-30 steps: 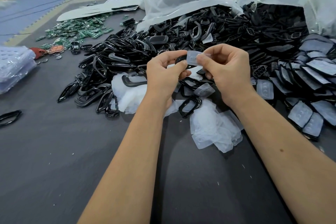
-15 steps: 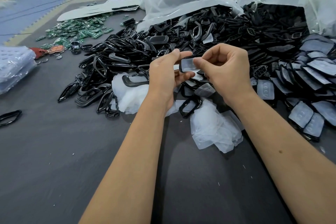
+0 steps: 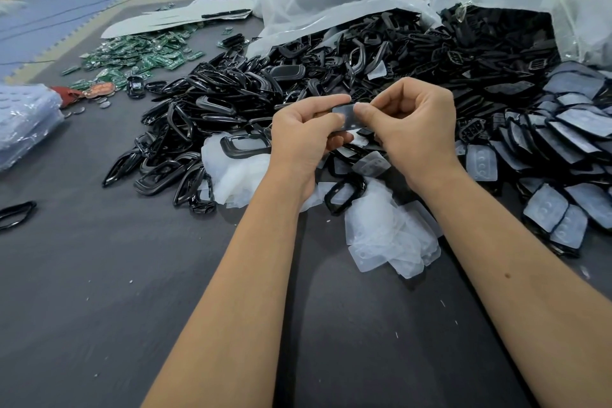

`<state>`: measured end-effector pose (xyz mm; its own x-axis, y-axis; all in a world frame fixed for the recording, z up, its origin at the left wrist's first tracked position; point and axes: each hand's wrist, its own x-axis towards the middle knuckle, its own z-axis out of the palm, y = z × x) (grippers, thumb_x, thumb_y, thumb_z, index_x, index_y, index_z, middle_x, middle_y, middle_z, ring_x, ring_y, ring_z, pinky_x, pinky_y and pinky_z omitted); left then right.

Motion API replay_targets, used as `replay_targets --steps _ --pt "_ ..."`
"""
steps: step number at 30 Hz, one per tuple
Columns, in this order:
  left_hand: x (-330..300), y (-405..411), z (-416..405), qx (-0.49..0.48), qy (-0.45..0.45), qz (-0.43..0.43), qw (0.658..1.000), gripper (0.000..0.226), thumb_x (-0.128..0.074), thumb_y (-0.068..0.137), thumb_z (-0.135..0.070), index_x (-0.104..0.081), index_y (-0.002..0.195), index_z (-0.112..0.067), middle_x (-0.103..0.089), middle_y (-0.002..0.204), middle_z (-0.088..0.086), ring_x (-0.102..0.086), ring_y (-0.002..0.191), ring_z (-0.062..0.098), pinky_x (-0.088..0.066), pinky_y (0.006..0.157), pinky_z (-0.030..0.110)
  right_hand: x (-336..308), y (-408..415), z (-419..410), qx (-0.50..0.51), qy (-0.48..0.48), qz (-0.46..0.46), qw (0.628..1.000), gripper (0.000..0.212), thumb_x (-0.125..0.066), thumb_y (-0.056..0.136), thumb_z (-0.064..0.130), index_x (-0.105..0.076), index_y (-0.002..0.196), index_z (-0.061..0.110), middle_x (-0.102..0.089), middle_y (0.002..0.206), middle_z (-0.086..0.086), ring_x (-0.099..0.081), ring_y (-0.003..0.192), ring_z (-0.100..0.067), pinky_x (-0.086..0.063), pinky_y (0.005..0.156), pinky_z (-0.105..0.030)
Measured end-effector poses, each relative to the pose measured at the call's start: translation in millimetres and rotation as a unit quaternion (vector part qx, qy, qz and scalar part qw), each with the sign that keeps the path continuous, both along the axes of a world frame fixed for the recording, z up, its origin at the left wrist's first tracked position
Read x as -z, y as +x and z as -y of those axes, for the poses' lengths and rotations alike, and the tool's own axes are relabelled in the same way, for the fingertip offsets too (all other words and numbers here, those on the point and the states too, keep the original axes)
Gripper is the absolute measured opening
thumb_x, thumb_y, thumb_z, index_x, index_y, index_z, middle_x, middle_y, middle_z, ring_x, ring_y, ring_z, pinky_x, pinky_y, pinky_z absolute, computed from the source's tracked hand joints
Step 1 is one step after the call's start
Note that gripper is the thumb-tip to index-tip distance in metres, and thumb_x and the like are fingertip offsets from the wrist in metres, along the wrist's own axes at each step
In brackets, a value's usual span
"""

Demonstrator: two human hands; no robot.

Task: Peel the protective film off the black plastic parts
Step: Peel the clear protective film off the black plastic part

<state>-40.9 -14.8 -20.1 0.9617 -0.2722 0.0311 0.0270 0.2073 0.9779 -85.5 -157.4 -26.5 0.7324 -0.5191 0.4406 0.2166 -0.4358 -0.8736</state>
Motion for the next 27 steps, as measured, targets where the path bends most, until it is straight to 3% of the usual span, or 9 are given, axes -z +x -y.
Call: replay_targets --steps 13,16,19,21,24,27 --pt "1.0 -0.8 0.9 0.001 0.019 0.018 1.0 0.026 -0.062 0.092 0.007 -0.078 0.104 -0.009 -0.075 0.077 0.004 -0.065 0.056 0.013 -0.051 0.057 0.017 2.7 1.8 1.0 0.007 0.013 -0.026 1.0 0.025 -0.09 0.078 0.031 -0.068 0.068 0.022 -0.07 0.063 0.005 -0.063 0.055 -0.007 -0.053 0.058 -0.028" --pt "1.1 -0.6 0.2 0.0 0.018 0.019 1.0 0.026 -0.062 0.092 0.007 -0.079 0.105 -0.01 -0.075 0.076 0.004 -0.064 0.056 0.013 -0.051 0.058 0.017 2.2 0.6 0.8 -0.01 0.072 -0.046 0.996 0.029 -0.09 0.079 0.032 -0.066 0.07 0.02 -0.069 0.065 0.002 -0.057 0.054 -0.01 -0.047 0.054 -0.026" --pt "0.7 -0.6 -0.2 -0.003 0.016 0.015 1.0 0.026 -0.064 0.092 0.006 -0.079 0.105 -0.011 -0.074 0.076 0.005 -0.065 0.057 0.013 -0.05 0.056 0.017 -1.3 -0.2 2.0 -0.061 0.237 -0.06 0.968 0.026 -0.08 0.092 0.032 -0.064 0.081 0.014 -0.064 0.065 0.0 -0.051 0.054 -0.011 -0.04 0.045 -0.024" --pt "0.5 -0.6 0.2 -0.001 0.012 0.012 1.0 0.026 -0.064 0.092 0.006 -0.079 0.105 -0.011 -0.075 0.079 0.007 -0.065 0.057 0.013 -0.05 0.057 0.017 -3.8 0.0 4.0 -0.096 0.3 -0.075 0.946 0.027 -0.07 0.1 0.033 -0.065 0.087 0.01 -0.062 0.068 -0.001 -0.052 0.055 -0.012 -0.038 0.042 -0.023" --pt "0.6 -0.5 -0.2 0.005 0.004 0.012 1.0 0.026 -0.063 0.093 0.006 -0.079 0.106 -0.01 -0.074 0.076 0.003 -0.065 0.058 0.013 -0.052 0.058 0.019 -4.7 -0.5 2.3 -0.138 0.283 -0.1 0.944 0.028 -0.069 0.1 0.032 -0.067 0.091 0.005 -0.063 0.082 -0.013 -0.058 0.059 -0.015 -0.04 0.043 -0.024" --pt "0.4 -0.7 -0.7 0.01 0.002 0.013 1.0 0.026 -0.062 0.093 0.006 -0.079 0.106 -0.01 -0.073 0.076 0.003 -0.065 0.059 0.014 -0.052 0.059 0.019 -3.1 -1.9 0.1 -0.142 0.252 -0.1 0.952 0.015 -0.073 0.097 0.022 -0.071 0.09 0.008 -0.067 0.083 -0.011 -0.061 0.062 -0.015 -0.044 0.047 -0.024"
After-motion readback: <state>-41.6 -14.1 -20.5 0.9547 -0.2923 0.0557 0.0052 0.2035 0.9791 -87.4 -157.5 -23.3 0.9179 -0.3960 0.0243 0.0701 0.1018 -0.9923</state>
